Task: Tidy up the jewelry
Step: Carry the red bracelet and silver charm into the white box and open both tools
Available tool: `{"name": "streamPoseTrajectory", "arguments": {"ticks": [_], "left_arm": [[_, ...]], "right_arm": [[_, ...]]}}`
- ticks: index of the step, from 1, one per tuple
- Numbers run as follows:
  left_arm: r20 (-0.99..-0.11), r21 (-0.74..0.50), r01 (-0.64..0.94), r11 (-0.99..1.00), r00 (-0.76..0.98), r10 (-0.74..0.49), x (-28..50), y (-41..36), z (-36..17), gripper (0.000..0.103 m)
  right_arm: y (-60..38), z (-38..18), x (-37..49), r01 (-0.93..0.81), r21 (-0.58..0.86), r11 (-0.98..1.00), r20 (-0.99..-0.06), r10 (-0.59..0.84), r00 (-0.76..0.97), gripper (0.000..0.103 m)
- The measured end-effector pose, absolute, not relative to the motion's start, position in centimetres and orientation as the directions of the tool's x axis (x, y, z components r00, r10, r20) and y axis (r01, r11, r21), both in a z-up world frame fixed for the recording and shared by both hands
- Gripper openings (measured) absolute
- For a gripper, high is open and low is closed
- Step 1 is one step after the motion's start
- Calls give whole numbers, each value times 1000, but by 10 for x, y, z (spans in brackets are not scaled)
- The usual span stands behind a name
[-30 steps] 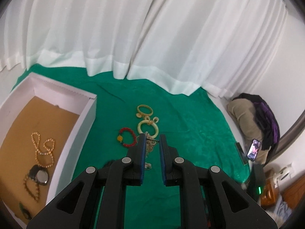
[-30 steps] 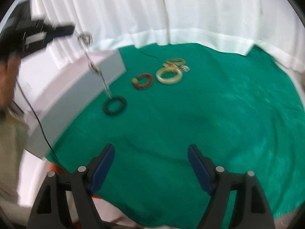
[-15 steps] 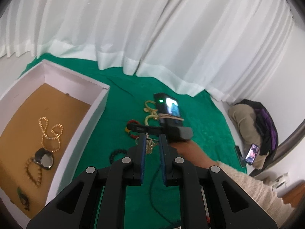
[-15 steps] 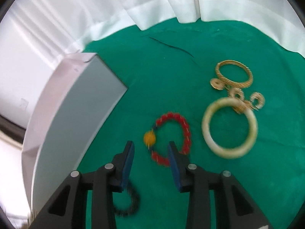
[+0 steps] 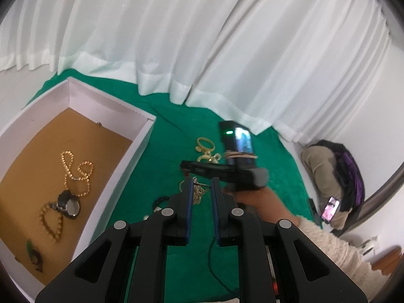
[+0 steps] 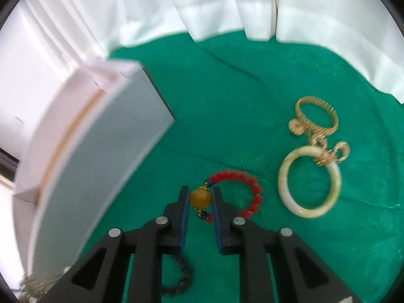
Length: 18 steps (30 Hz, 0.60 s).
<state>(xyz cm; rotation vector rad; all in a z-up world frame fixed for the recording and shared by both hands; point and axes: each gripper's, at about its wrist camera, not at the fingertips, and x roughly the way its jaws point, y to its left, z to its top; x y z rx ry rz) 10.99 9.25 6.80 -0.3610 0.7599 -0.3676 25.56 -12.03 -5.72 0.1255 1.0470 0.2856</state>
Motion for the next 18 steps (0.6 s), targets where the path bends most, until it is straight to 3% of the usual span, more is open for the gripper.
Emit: {"name": "streamPoseTrajectory", "arguments": {"ticks": [10,18], "left_arm": [[-494,-504,196,841,734,-466,73,135,121,12],[-463,-447,99,889,825,-325,41,196,148,12]], "right_arm": [[-102,54,203,-369,286,884,-701,455,549,18],[-43,92,176,-523,298,798,-626,578,525,18]]}}
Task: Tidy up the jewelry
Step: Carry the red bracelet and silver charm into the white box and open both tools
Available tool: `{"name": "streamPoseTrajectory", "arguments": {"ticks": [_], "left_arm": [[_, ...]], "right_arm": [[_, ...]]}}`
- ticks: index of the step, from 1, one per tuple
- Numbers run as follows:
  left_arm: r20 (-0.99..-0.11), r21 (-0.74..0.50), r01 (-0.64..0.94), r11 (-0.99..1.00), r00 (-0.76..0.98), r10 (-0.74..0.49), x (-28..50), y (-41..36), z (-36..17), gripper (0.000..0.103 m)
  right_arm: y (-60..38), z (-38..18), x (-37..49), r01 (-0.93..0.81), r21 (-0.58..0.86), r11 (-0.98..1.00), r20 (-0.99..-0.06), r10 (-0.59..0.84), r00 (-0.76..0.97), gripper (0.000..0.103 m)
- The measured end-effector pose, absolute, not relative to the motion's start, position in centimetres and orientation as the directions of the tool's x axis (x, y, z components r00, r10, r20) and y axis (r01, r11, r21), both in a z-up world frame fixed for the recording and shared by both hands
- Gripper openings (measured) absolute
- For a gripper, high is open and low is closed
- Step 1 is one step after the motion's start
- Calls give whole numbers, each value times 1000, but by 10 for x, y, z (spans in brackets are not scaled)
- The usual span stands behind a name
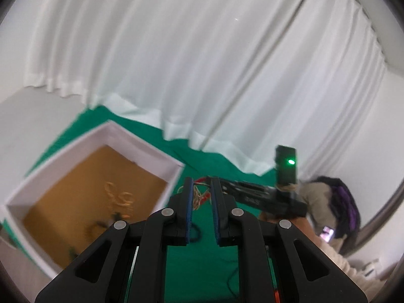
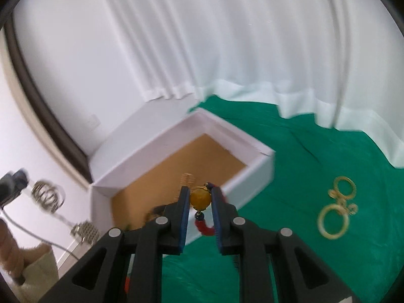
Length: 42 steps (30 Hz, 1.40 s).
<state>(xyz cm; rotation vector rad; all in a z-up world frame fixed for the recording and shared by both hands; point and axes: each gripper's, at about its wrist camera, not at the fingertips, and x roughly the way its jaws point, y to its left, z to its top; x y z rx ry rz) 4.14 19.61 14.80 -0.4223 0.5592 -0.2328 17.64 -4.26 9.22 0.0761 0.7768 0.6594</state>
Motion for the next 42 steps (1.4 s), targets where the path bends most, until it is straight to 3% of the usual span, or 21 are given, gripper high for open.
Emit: {"name": "streamPoseTrajectory", "arguments": {"ticks": [11,21,24,25,26,32,42], "left_arm": [[-548,-439,-138,888,824,-143,52,283,96,12],[-678,-390,-319,864,734,-35,72,341,20,13],[-731,-328,-370,869,682,14,76,344,-2,22],[-740,-301,-385,873,671,41,73,343,-5,33],[-738,-287,-388,876,672,56,71,340,-6,42],[-691,-134,-342,930,705,160,58,287,11,69],[-591,47,-238,970,776,219,62,186,38,75]], "right_arm": [[74,82,148,-673,374,638,-645,701,305,18],[153,-1,124,-727,370,579,-769,630,111,18],[163,-21,121,-730,339,593,-810,579,94,24],[163,-22,121,-726,331,603,-817,569,100,39],[157,-17,122,-719,332,611,-809,576,116,49],[112,21,114,-727,235,645,-754,593,282,49],[1,12,99,-584,159,796,-733,491,470,49]]}}
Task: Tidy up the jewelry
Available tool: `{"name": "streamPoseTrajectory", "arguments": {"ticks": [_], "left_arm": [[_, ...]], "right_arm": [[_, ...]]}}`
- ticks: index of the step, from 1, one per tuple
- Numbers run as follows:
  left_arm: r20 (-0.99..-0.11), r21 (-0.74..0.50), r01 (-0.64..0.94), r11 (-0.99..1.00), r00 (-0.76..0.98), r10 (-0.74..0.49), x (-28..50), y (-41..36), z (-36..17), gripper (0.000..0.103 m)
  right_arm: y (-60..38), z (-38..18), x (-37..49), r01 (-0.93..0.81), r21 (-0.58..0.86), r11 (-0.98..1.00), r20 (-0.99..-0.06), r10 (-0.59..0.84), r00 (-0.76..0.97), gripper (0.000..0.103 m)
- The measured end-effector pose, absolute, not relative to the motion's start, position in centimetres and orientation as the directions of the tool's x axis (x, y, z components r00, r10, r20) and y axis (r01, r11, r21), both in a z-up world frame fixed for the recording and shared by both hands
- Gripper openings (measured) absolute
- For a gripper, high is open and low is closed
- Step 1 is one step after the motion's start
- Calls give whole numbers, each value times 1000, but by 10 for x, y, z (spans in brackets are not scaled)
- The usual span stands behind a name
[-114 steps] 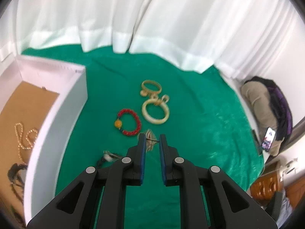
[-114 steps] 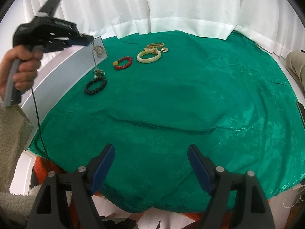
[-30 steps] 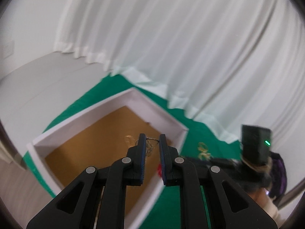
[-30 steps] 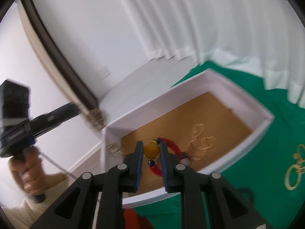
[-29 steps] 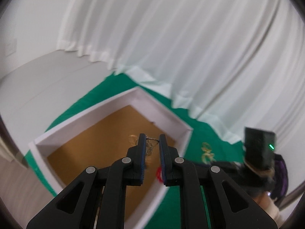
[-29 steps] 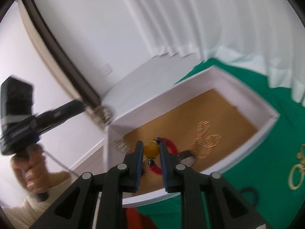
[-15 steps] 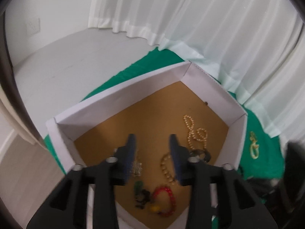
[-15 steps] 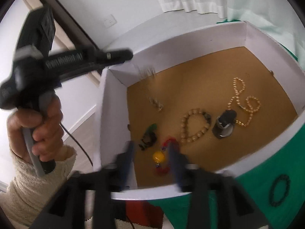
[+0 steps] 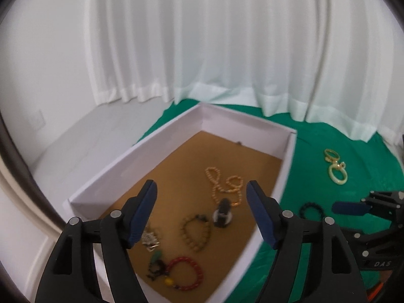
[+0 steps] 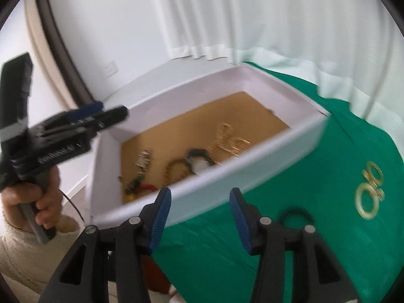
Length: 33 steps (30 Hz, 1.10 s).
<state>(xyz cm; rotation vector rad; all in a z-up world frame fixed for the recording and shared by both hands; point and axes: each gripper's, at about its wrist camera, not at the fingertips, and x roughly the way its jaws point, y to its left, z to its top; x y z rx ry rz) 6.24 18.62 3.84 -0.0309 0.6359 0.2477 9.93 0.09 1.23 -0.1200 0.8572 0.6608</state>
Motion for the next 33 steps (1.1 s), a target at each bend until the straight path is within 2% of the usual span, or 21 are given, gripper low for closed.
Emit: {"name": "streamPoseTrajectory", "arguments": {"ticks": [7,14,18,26,33], "left_arm": [[-561,107,-186,977,800,214,66,141,48,75],[-571,99,-144,985,802,175,65,118,47,77],[-599,42,-87,995,795,95,57,106,35,82],[-724,-52,48,998,686,-70,60,60,-29,83],[-789,-113,78,991,599,-137,79,34,-69,83]], "right_arm": [[-57,-2,82,-488,114,865,-728,407,552,49],[-104,-19,64,-387,76,919,-723,318,613,50],[-131,-31,48,-305,27,952,-703,234,671,57],[-205,-93,17,-65,110,992,-751,126,648,57],[-224,-111,4,-13,125,992,-757,104,645,57]]}}
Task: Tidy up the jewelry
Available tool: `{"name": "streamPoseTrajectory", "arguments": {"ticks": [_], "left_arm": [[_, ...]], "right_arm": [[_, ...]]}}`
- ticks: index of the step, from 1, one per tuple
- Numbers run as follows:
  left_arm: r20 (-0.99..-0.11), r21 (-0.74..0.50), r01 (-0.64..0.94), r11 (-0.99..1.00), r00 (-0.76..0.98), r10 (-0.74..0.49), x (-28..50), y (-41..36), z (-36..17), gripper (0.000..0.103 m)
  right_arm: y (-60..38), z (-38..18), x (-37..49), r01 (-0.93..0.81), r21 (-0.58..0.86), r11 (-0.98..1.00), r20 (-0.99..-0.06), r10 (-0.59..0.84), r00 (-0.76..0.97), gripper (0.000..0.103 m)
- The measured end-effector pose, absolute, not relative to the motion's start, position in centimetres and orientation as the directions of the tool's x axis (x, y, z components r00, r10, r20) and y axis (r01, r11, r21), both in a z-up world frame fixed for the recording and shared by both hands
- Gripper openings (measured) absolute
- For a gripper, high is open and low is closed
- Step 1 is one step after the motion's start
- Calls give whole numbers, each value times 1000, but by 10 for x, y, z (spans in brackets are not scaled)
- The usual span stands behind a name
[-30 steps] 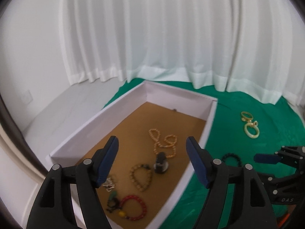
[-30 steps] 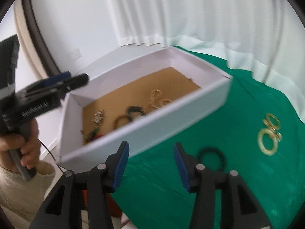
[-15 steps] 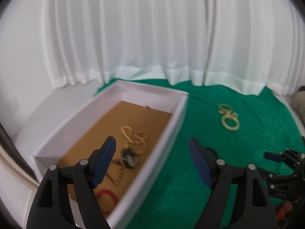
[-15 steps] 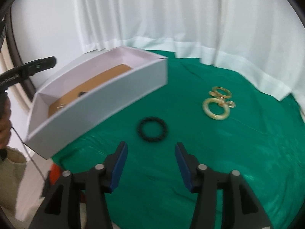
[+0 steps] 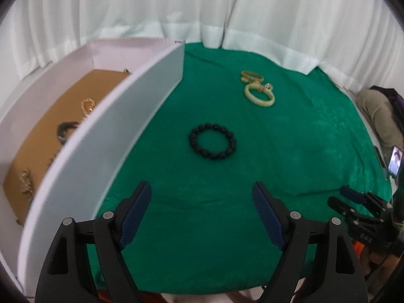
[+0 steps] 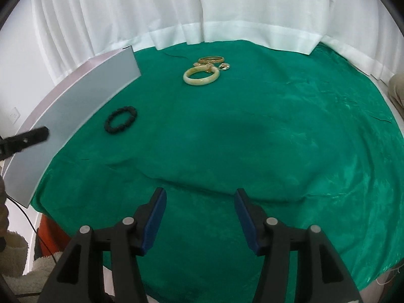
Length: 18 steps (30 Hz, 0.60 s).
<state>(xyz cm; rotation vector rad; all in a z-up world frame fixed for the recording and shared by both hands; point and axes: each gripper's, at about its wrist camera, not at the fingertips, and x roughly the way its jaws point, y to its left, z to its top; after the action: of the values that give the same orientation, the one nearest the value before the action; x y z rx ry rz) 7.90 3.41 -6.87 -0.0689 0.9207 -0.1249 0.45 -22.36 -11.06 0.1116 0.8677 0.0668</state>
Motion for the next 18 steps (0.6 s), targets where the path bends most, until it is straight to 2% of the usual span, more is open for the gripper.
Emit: {"name": "streamPoseTrajectory", "arguments": {"ticks": [18], "left_arm": [[-833,-168,-31,985,539,-125,141,37,-105,83]], "right_arm": [[-230,-119,-8,-10,179,984,-742,142,655,57]]}}
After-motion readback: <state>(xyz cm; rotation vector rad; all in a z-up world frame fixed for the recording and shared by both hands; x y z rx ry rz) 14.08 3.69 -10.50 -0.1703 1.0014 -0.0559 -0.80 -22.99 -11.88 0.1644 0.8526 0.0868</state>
